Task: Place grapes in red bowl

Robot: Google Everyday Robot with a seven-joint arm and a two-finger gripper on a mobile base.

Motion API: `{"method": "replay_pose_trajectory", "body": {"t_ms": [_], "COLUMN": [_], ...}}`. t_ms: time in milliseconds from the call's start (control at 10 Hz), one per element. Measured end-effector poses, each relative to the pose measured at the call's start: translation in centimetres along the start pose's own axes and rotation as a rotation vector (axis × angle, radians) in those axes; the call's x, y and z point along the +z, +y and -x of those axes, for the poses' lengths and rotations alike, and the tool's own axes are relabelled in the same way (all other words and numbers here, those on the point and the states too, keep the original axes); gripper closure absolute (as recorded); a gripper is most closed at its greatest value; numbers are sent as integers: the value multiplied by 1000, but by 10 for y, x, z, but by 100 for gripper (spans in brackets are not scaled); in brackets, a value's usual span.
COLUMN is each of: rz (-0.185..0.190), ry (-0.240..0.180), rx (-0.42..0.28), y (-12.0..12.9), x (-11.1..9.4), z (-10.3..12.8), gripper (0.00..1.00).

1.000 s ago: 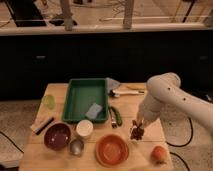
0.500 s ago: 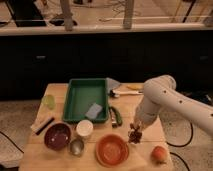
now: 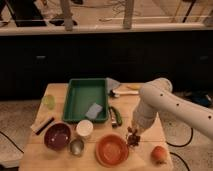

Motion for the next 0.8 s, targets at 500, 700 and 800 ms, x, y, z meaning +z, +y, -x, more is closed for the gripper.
{"method": "replay_pose_trajectory", "body": {"t_ms": [500, 700, 800], "rz": [8, 12, 15], "ry": [-3, -4, -4], "rx": [-36, -53, -57], "y": [-1, -3, -2], "x": [8, 9, 10], "z": [12, 17, 18], "gripper": [98, 98, 98]}}
